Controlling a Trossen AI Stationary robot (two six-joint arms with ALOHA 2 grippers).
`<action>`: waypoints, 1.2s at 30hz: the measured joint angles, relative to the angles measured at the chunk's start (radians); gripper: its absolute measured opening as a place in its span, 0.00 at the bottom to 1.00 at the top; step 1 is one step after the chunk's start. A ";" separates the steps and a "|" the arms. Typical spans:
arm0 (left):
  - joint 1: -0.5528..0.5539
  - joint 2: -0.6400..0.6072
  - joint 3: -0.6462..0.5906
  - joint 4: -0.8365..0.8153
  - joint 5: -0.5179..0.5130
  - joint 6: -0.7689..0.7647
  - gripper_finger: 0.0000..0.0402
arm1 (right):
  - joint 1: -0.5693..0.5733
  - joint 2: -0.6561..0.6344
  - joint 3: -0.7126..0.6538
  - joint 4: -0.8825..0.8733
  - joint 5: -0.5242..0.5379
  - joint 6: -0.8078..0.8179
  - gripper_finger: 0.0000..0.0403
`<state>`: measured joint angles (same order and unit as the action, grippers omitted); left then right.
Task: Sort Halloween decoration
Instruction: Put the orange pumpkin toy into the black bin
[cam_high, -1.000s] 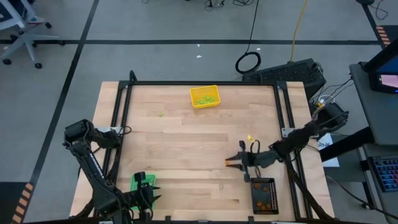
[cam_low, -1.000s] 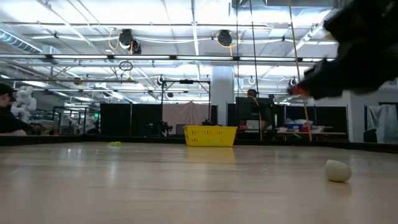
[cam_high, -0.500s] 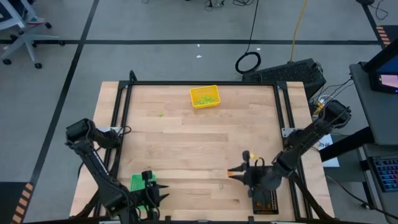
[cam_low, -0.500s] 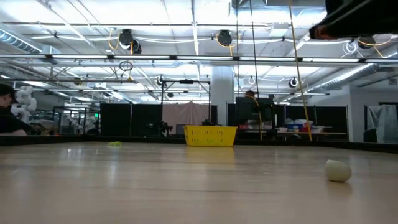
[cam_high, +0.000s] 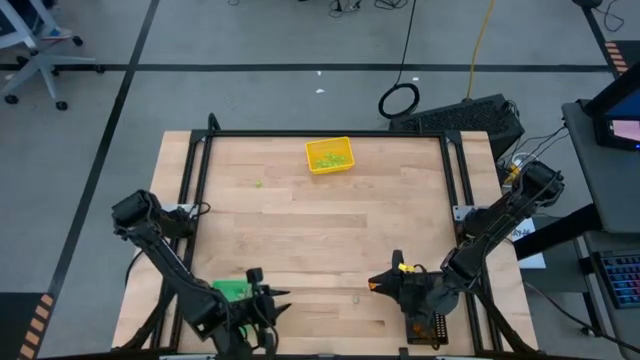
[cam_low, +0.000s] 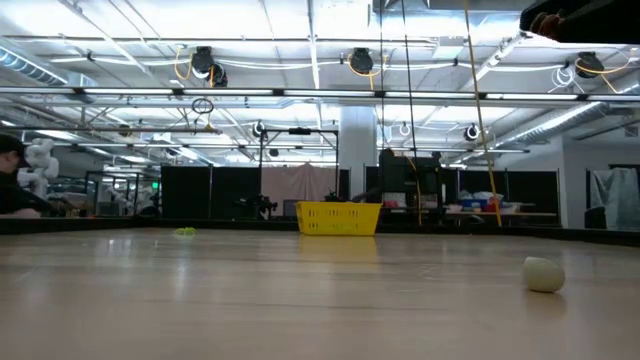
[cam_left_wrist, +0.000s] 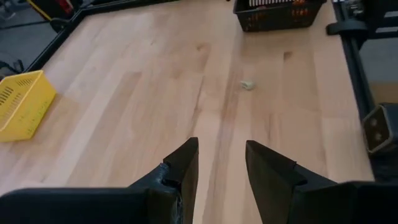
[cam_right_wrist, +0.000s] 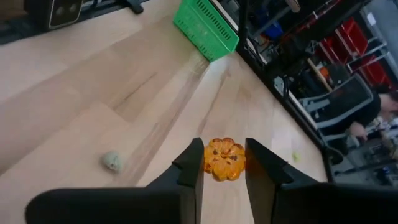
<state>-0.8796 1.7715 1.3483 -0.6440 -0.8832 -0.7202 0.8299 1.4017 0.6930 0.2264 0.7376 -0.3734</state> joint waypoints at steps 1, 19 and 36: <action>0.008 0.003 0.000 0.004 0.001 0.002 0.33 | 0.000 0.000 0.000 0.000 0.000 -0.016 0.15; 0.037 0.005 0.000 0.009 0.010 0.024 0.33 | 0.000 0.000 0.000 0.008 -0.007 0.447 0.15; 0.069 0.005 0.000 0.010 0.011 0.027 0.33 | 0.016 -0.001 -0.001 0.104 -0.197 0.770 0.15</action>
<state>-0.8108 1.7767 1.3483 -0.6338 -0.8726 -0.6930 0.8461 1.4007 0.6922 0.3300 0.5411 0.3967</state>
